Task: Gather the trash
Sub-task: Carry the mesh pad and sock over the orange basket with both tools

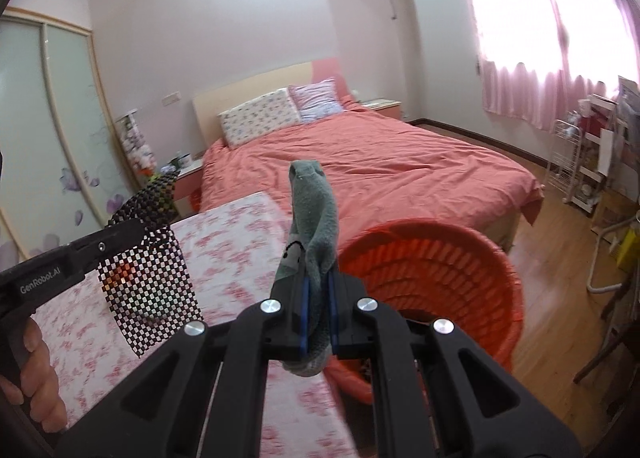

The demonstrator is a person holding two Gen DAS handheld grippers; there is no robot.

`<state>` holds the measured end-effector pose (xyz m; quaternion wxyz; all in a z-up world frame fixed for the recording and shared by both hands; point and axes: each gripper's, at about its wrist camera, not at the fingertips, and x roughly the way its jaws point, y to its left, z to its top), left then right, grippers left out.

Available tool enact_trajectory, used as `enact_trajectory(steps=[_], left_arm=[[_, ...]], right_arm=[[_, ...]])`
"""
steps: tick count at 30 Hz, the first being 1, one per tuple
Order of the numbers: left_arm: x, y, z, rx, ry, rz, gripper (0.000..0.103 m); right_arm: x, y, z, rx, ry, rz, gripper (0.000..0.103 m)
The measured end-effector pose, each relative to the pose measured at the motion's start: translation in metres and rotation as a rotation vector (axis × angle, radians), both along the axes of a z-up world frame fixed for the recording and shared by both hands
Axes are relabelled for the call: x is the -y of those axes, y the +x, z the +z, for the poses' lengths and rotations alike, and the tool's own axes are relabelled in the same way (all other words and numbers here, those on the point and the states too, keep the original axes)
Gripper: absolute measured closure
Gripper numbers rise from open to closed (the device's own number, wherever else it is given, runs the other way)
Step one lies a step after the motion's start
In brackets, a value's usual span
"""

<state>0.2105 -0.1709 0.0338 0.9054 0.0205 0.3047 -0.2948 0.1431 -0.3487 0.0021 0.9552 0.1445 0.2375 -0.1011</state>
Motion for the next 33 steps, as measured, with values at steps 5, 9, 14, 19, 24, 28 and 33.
enact_trajectory(steps=[5,9,14,19,24,28,33], left_arm=[[0.045,0.006,-0.01,-0.026,-0.004,-0.082,0.095],[0.071,0.009,-0.018,-0.045,-0.004,-0.121,0.095],[0.1,0.016,-0.033,-0.084,0.005,-0.154,0.095],[0.116,0.026,-0.052,-0.134,0.037,-0.155,0.095],[0.112,0.032,-0.07,-0.187,0.074,-0.126,0.066],[0.102,0.033,-0.075,-0.206,0.088,-0.102,0.06],[0.075,0.031,-0.073,-0.174,0.122,-0.022,0.043]], right_arm=[[0.036,-0.001,-0.01,-0.007,0.027,-0.055,0.094],[0.058,0.001,-0.02,-0.016,0.042,-0.085,0.094],[0.083,0.009,-0.034,-0.028,0.066,-0.111,0.094],[0.1,0.021,-0.052,-0.053,0.089,-0.12,0.085],[0.104,0.027,-0.072,-0.086,0.105,-0.128,0.069],[0.102,0.03,-0.081,-0.107,0.107,-0.136,0.065],[0.088,0.028,-0.079,-0.109,0.065,-0.141,0.052]])
